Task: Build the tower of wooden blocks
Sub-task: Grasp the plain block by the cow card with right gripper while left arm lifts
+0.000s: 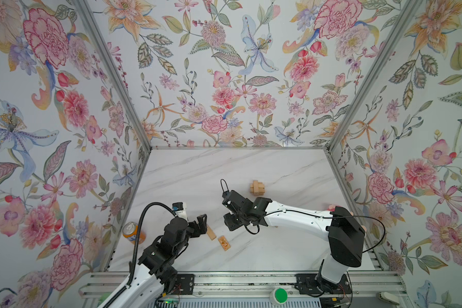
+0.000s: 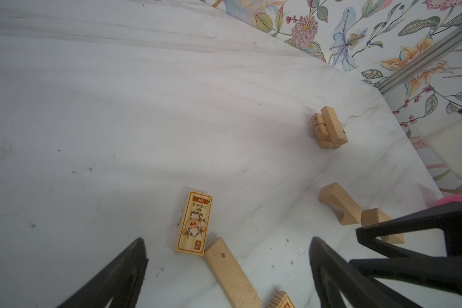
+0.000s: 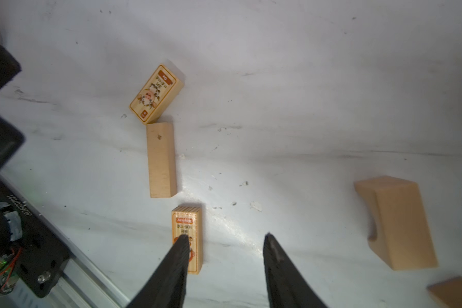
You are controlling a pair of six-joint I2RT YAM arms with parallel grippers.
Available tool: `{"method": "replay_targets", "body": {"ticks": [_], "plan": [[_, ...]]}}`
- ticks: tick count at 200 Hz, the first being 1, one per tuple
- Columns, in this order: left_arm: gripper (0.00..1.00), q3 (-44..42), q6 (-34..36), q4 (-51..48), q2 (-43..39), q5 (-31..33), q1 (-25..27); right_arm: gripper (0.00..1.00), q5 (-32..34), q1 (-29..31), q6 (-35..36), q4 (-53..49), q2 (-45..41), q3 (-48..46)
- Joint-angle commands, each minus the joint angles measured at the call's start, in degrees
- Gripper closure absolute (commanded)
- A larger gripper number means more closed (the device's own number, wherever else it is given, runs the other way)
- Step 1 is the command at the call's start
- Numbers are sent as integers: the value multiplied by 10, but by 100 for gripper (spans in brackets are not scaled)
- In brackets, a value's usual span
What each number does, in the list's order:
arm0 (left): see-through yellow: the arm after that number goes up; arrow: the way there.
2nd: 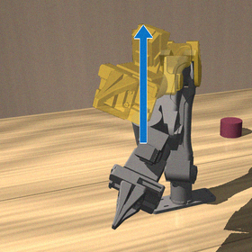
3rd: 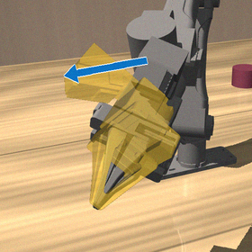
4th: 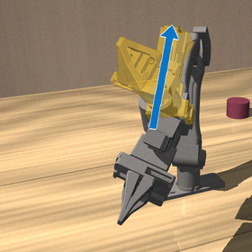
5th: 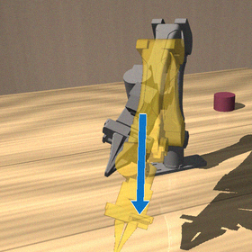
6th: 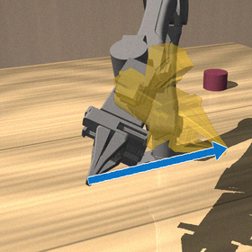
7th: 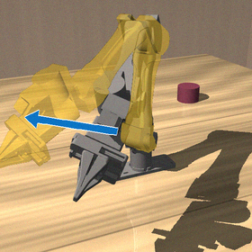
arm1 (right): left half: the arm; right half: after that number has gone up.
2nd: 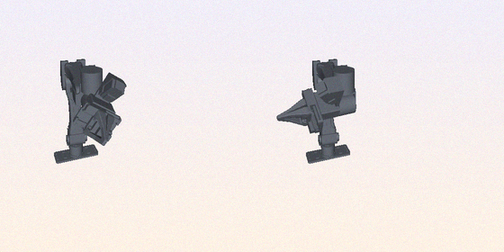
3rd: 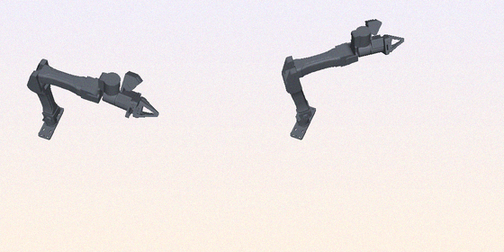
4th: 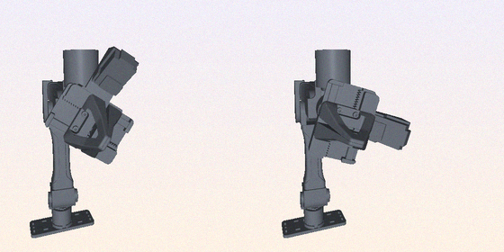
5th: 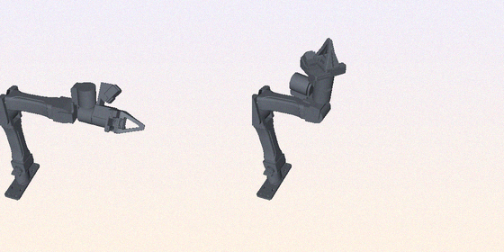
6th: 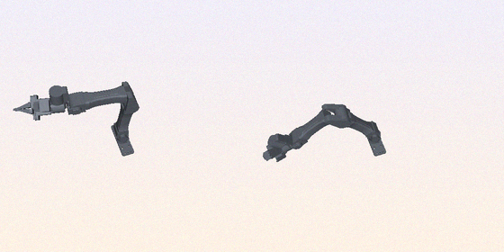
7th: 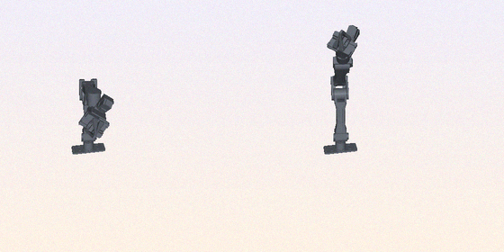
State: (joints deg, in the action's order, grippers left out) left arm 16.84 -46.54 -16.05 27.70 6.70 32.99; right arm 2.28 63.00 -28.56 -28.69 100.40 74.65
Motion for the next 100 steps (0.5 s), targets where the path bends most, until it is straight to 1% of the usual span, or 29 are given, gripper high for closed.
{"method": "replay_targets", "body": {"ticks": [1,24,38,49,76,91,100], "plan": [[3,-4,-15,-2,17,10,0,53,-20,9,-3,58,20,-5],[2,5,-16,19,54,14,-4,52,-42,16,0,95,38,-5],[1,17,-7,35,89,11,-23,52,-46,18,1,103,52,1],[1,28,2,53,122,-10,-52,52,-45,18,2,107,60,3],[2,61,25,111,198,-84,-158,52,-44,17,11,108,70,3],[2,95,38,128,238,-109,-204,52,-47,18,13,110,73,4],[2,119,44,131,259,-116,-223,52,-52,19,14,112,76,4]]}}
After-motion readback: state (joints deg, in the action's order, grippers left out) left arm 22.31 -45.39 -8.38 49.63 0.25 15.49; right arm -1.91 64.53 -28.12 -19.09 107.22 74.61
